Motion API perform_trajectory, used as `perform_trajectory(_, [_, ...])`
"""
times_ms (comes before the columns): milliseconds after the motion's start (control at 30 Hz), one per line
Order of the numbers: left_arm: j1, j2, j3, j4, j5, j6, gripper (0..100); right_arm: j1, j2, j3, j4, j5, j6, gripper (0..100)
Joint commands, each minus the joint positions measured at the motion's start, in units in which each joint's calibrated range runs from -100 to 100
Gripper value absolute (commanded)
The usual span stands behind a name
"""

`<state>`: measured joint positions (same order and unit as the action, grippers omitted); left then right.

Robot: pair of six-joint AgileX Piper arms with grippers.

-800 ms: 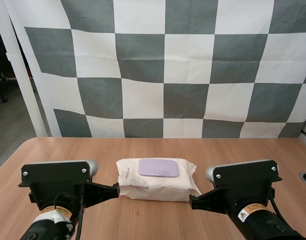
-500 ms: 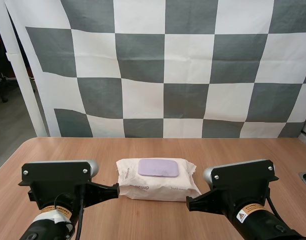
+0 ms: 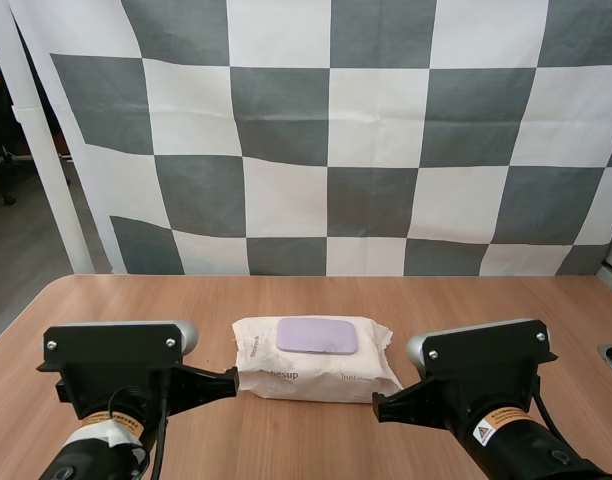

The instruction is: Open the wet wipes lid

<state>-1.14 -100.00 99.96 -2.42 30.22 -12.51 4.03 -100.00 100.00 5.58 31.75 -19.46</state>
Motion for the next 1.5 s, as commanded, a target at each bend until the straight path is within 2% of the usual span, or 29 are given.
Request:
perform_trajectory(0, [0.01, 0.0, -2.45, 0.04, 1.93, 0.11, 0, 0.02, 0.0, -0.85, -0.01, 0.05, 0.06, 0])
perform_trajectory(133, [0.01, 0.0, -9.93, 0.16, 7.67, 0.47, 0, 0.02, 0.0, -8.77, -0.01, 3.07, 0.06, 0])
perform_trajectory(333, [0.01, 0.0, -19.62, 5.12, 8.41, 4.68, 0, 0.02, 0.0, -20.28, -1.37, 3.45, 0.06, 0])
perform_trajectory(433, [0.01, 0.0, -25.05, 6.02, 16.12, 5.26, 0, 0.02, 0.0, -24.75, -2.04, 4.67, 0.06, 0])
perform_trajectory(600, [0.01, 0.0, -35.0, 5.62, 36.05, 5.17, 0, 0.02, 0.0, -32.13, 1.93, 21.9, 0.06, 0])
perform_trajectory(800, [0.28, 0.0, -39.76, 6.69, 39.82, 5.49, 0, 0.02, 0.0, -36.34, 3.43, 26.95, -0.18, 0])
perform_trajectory(900, [0.79, 0.0, -39.87, 7.26, 42.73, 8.67, 0, 0.02, 0.0, -38.93, 2.8, 30.14, -6.05, 0])
perform_trajectory(967, [0.79, 0.0, -39.87, 6.36, 45.76, 16.81, 0, -0.04, 0.0, -39.97, 2.51, 31.38, -11.17, 0])
perform_trajectory(1000, [0.79, 0.0, -39.87, 6.32, 45.96, 18.32, 0, -0.04, 0.0, -40.38, 2.24, 32.1, -13.45, 0])
perform_trajectory(1133, [0.79, 0.21, -39.87, 6.52, 45.78, 19.36, 0, -0.04, 2.32, -40.68, 2.1, 36.22, -17.24, 0])
perform_trajectory(1233, [0.79, 5.1, -39.87, 5.32, 46.12, 20.42, 0, -0.04, 5.85, -40.78, 1.79, 41.63, -17.85, 0])
perform_trajectory(1300, [0.79, 9.63, -39.87, 4.82, 46.53, 20.81, 4, -0.04, 8.07, -40.78, 1.52, 44.92, -18.83, 0])
perform_trajectory(1333, [0.79, 11.97, -39.87, 4.38, 46.74, 21.41, 9, -0.04, 9.17, -40.78, 1.18, 46.32, -18.96, 4])
perform_trajectory(1367, [0.79, 14.26, -39.87, 3.48, 47.08, 22.39, 16, -0.04, 10.24, -40.78, 1.06, 47.39, -18.96, 15])
perform_trajectory(1433, [0.79, 18.18, -39.87, 1.67, 47.99, 23.91, 32, -0.04, 12.41, -40.78, 0.92, 50.15, -19.79, 47])
perform_trajectory(1467, [0.79, 20.23, -39.87, 0.97, 48.65, 24.62, 43, -0.04, 13.3, -40.78, 0.92, 51.12, -19.77, 63])
